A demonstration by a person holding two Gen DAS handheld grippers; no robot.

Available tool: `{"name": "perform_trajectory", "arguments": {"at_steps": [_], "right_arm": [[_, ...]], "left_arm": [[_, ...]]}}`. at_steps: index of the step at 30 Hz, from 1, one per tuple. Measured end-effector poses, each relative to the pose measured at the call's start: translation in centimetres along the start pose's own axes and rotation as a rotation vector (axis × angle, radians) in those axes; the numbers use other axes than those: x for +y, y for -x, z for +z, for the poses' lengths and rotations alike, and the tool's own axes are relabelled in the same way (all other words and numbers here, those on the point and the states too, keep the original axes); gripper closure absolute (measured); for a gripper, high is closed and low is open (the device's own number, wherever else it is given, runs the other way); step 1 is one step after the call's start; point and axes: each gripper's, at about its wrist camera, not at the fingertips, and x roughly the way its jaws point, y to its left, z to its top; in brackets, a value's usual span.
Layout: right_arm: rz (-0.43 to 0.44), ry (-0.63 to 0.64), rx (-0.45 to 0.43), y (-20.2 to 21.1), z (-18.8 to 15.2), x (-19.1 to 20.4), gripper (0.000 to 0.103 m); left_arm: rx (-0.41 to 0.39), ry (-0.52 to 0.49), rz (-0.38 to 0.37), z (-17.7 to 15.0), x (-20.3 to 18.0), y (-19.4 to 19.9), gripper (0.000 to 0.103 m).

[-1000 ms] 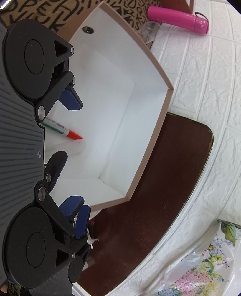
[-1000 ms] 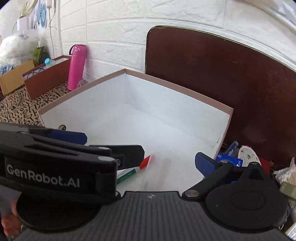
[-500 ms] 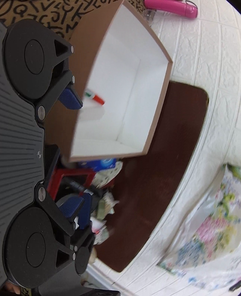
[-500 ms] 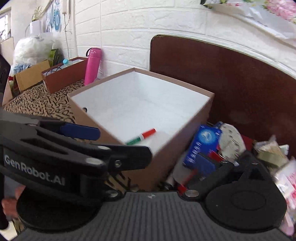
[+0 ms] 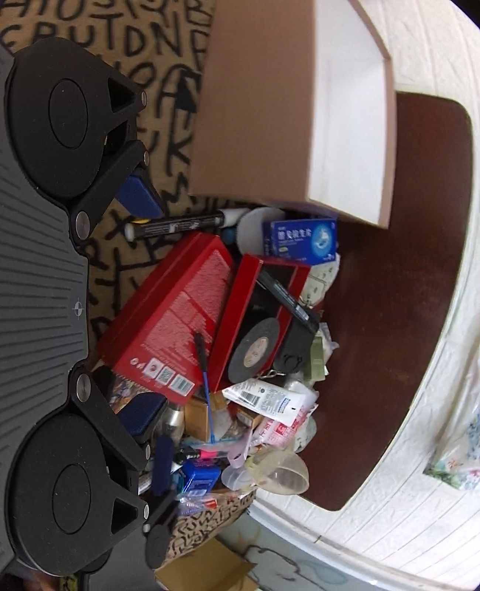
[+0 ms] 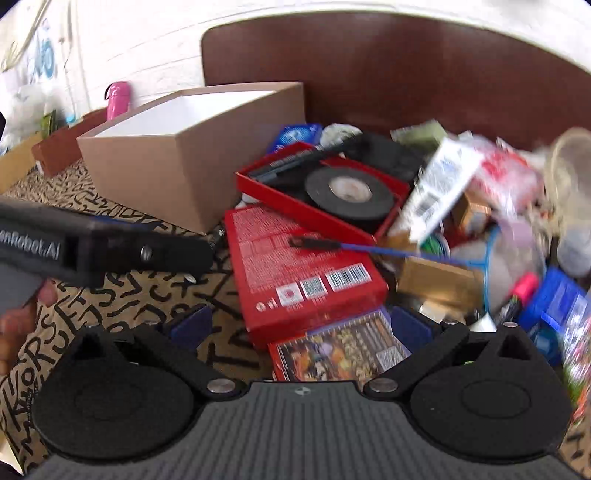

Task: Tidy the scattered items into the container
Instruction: 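Move the left tool back to the pile toward the large red box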

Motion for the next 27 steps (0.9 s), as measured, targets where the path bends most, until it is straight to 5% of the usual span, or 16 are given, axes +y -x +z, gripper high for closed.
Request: {"name": "perform_trajectory", "arguments": {"at_steps": [23,27], "right_arm": [[0.028,0.031,-0.024,-3.7,-0.8,-1.5,0.000],[0.019,0.073,-0.008,-3.5,-1.0,-0.8,0.000]], "left_arm": [[-0.044,-0.106,-0.028,1.8,0.4,-7.1,0.000],[0.042,-0.105,-0.103,1.0,0.3,-7.5,0.000]]}}
